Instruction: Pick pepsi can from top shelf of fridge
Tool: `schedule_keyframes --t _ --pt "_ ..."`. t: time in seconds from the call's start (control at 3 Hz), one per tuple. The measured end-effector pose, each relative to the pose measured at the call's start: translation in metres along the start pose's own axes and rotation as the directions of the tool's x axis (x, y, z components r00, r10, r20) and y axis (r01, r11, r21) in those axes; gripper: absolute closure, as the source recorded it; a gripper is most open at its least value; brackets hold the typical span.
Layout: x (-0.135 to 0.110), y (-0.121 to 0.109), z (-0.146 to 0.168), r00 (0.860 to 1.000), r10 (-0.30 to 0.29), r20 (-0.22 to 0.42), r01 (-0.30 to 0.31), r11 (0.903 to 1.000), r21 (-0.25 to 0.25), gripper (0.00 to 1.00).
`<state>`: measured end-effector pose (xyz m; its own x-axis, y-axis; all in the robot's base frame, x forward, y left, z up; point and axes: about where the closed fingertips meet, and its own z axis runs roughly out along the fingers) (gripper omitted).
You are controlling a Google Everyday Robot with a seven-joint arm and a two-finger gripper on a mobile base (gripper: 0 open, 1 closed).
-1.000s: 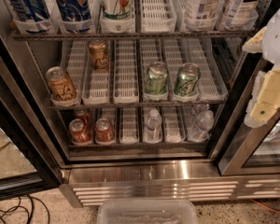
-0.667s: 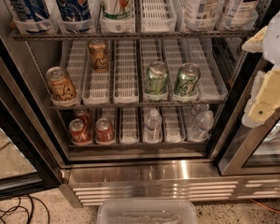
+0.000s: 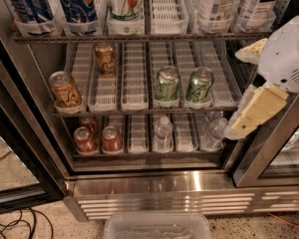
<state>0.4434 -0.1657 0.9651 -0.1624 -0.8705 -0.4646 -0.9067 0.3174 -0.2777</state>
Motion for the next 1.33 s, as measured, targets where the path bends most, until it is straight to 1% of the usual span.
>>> schedule_keyframes --t 0.33,0.67,1.0,1.33 --pt "-0.025 0.008 0.023 0.988 0.001 0.157 -0.005 0.9996 0.029 0.00" --pt "-0.056 0.012 0.038 0.958 -0.050 0.282 0.023 0.9948 0.099 0.00" --pt "-0.087 0.011 0.044 0.911 -0.128 0.391 0.065 0.9833 0.170 0.00" --pt "-0.118 0.010 0.042 0.867 -0.211 0.451 0.118 0.9673 0.224 0.00"
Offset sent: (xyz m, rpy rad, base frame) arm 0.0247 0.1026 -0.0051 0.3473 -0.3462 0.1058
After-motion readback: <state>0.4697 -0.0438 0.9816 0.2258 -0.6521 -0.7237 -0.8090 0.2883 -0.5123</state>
